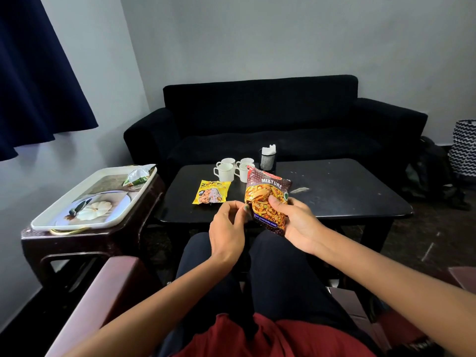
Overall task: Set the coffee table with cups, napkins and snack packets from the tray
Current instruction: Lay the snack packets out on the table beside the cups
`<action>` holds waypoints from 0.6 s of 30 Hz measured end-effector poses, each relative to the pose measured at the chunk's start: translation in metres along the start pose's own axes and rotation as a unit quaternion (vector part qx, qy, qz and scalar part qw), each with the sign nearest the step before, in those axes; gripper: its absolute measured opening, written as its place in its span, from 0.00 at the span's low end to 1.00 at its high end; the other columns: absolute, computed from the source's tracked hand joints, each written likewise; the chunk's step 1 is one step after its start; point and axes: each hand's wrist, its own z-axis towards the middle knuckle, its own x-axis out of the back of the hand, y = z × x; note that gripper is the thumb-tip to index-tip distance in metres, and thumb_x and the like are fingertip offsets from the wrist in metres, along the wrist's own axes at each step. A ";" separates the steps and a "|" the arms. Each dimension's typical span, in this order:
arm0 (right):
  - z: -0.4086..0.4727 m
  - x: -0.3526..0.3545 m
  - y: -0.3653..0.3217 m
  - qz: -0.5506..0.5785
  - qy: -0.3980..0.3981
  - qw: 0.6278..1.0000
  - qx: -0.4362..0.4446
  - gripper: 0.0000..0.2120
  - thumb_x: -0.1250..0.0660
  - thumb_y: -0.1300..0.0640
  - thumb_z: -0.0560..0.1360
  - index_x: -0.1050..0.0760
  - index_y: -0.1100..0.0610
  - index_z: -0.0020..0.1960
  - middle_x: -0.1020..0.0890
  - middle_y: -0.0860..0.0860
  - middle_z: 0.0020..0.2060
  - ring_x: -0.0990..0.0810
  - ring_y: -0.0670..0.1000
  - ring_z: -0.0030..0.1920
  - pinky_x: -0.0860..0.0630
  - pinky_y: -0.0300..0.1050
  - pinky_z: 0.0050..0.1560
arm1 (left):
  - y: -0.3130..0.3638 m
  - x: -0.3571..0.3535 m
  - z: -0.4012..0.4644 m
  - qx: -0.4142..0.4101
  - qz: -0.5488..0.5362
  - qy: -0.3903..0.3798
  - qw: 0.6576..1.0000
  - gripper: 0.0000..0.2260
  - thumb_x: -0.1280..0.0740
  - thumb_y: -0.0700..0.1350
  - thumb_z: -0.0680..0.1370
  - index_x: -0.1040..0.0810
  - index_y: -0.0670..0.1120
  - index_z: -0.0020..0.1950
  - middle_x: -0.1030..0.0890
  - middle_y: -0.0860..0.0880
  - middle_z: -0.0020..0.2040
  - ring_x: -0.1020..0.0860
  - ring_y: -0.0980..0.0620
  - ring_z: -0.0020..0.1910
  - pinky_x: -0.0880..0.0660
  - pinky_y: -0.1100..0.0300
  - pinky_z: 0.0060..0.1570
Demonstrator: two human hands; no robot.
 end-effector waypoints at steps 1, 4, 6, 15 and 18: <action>0.000 -0.001 -0.003 0.008 -0.006 1.000 -0.008 0.20 0.33 0.62 0.74 0.30 0.64 0.64 0.19 0.60 0.54 0.18 0.55 0.50 0.21 0.49 0.46 | 0.001 0.000 0.001 0.002 -0.021 -0.004 1.000 0.04 0.35 0.49 0.79 0.23 0.51 0.45 0.17 0.55 0.39 0.19 0.63 0.39 0.25 0.64 0.43; -0.001 -0.001 -0.008 0.027 -0.019 0.999 -0.021 0.19 0.34 0.62 0.75 0.29 0.65 0.65 0.19 0.61 0.55 0.19 0.56 0.49 0.21 0.49 0.46 | 0.006 -0.001 0.002 0.022 -0.100 -0.027 0.994 0.06 0.37 0.46 0.80 0.23 0.45 0.49 0.15 0.49 0.43 0.16 0.56 0.42 0.23 0.60 0.48; -0.001 -0.001 -0.010 0.031 -0.021 0.999 -0.026 0.18 0.35 0.62 0.75 0.29 0.65 0.64 0.19 0.61 0.55 0.19 0.56 0.48 0.21 0.49 0.47 | 0.009 -0.002 0.002 0.054 -0.161 -0.040 0.985 0.07 0.38 0.45 0.81 0.23 0.42 0.50 0.15 0.46 0.45 0.16 0.55 0.39 0.23 0.61 0.44; 0.000 0.004 -0.006 0.030 0.014 0.999 -0.006 0.17 0.34 0.63 0.74 0.28 0.63 0.62 0.19 0.60 0.56 0.19 0.56 0.51 0.22 0.49 0.46 | 0.012 0.010 0.005 0.117 -0.180 -0.024 0.976 0.05 0.31 0.47 0.76 0.21 0.47 0.48 0.17 0.53 0.44 0.22 0.60 0.34 0.26 0.67 0.38; 0.000 0.003 -0.002 0.016 0.017 1.000 0.019 0.18 0.34 0.63 0.74 0.30 0.63 0.63 0.19 0.60 0.55 0.19 0.56 0.52 0.22 0.50 0.49 | 0.013 0.016 0.009 0.136 -0.126 -0.107 0.977 0.06 0.31 0.50 0.76 0.20 0.48 0.43 0.17 0.55 0.41 0.22 0.60 0.34 0.28 0.68 0.35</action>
